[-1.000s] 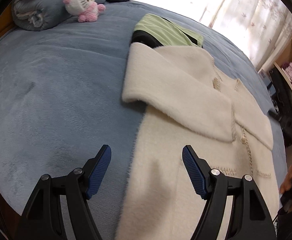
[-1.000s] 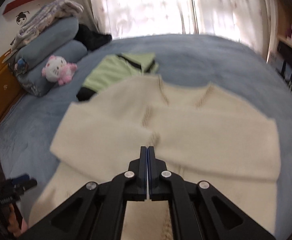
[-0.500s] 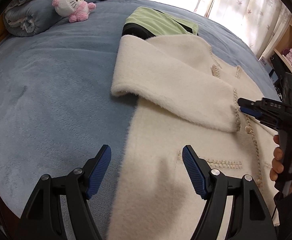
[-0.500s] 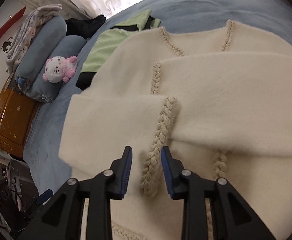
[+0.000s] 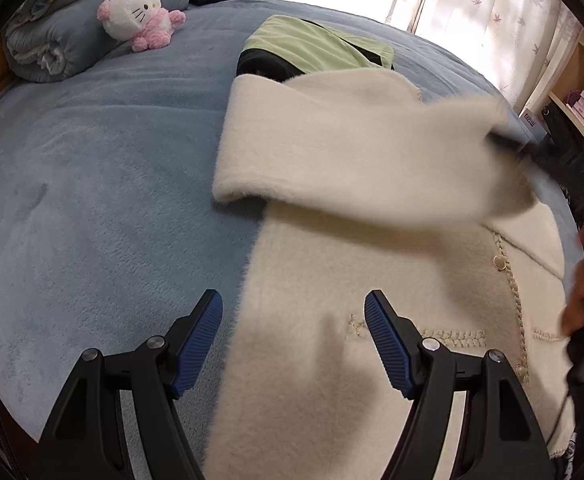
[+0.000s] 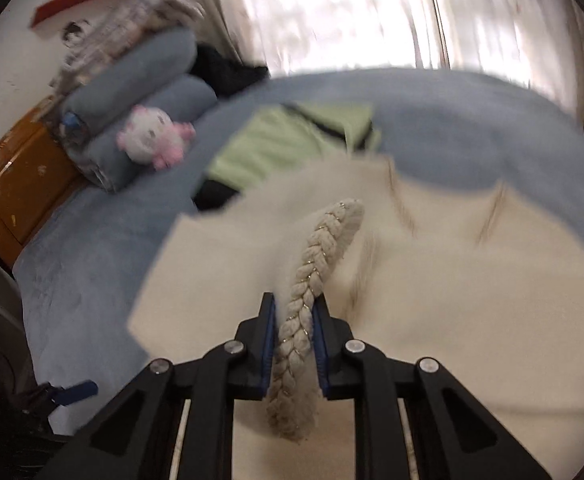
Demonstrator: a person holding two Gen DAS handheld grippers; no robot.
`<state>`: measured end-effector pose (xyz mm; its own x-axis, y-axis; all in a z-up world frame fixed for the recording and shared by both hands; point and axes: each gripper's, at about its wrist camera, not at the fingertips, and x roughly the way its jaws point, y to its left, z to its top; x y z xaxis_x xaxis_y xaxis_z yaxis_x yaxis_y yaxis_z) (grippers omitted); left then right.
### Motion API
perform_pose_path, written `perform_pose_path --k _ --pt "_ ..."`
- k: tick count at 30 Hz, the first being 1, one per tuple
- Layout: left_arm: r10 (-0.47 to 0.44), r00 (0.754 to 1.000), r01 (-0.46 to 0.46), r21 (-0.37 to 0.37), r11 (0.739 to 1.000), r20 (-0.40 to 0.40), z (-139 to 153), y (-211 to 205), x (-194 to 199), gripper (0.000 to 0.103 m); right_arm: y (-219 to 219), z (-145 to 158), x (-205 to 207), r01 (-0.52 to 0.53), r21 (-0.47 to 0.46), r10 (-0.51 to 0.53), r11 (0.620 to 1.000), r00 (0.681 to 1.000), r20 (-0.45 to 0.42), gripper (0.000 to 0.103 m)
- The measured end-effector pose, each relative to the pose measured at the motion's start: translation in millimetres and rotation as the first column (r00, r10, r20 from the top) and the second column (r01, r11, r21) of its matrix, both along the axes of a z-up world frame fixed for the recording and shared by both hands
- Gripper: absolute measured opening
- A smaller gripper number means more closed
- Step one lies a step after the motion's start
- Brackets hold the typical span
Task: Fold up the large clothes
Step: 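Grasp the braided front edge with the right tool and smooth the fold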
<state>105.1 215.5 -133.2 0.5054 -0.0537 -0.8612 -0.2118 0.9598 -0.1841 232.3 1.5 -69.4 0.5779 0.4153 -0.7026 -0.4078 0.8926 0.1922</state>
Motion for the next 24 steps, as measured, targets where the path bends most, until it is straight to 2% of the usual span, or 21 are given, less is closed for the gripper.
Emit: perform_pose_path --k 2,5,7,9,14,16,18,20,22,24 --pt "-0.001 1.0 0.001 0.0 1.0 0.008 2 -1 2 0.072 -8 33 -6 0.016 0.012 -0.017 1.0 0.994 0.105 0.016" --pt "-0.008 1.0 0.008 0.008 1.0 0.021 6 -3 7 0.072 -23 57 -5 0.057 -0.012 -0.053 0.998 0.979 0.199 0.016" --pt "-0.018 0.999 0.017 0.021 1.0 0.03 9 -4 11 0.072 -36 62 -1 0.097 -0.042 -0.085 0.994 0.969 0.232 0.016" --pt "-0.025 0.999 0.023 0.045 0.999 0.041 14 -4 18 0.072 -51 59 5 0.138 -0.056 -0.122 0.989 0.965 0.231 0.016" --pt "-0.052 0.996 0.047 0.076 0.996 0.067 27 -3 51 0.072 -90 21 23 0.237 -0.127 -0.22 0.963 0.966 0.137 0.017" --pt "-0.063 0.996 0.058 0.081 0.995 0.063 29 1 69 0.072 -104 -12 36 0.247 -0.197 -0.246 0.949 0.969 0.032 0.018" --pt "-0.088 0.995 0.086 0.056 0.995 0.047 29 3 92 0.072 -123 -39 45 0.253 -0.227 -0.274 0.941 0.959 -0.068 0.02" --pt "-0.108 0.994 0.106 0.057 0.993 0.031 25 5 116 0.072 -146 -53 46 0.276 -0.178 -0.301 0.945 0.944 -0.135 0.027" --pt "-0.126 0.992 0.126 0.066 0.99 0.005 19 5 136 0.072 -170 -57 48 0.293 -0.054 -0.298 0.954 0.932 -0.207 0.038" --pt "-0.148 0.989 0.148 0.042 0.988 -0.023 8 10 161 0.072 -189 -58 48 0.308 0.031 -0.292 0.951 0.926 -0.24 0.059"
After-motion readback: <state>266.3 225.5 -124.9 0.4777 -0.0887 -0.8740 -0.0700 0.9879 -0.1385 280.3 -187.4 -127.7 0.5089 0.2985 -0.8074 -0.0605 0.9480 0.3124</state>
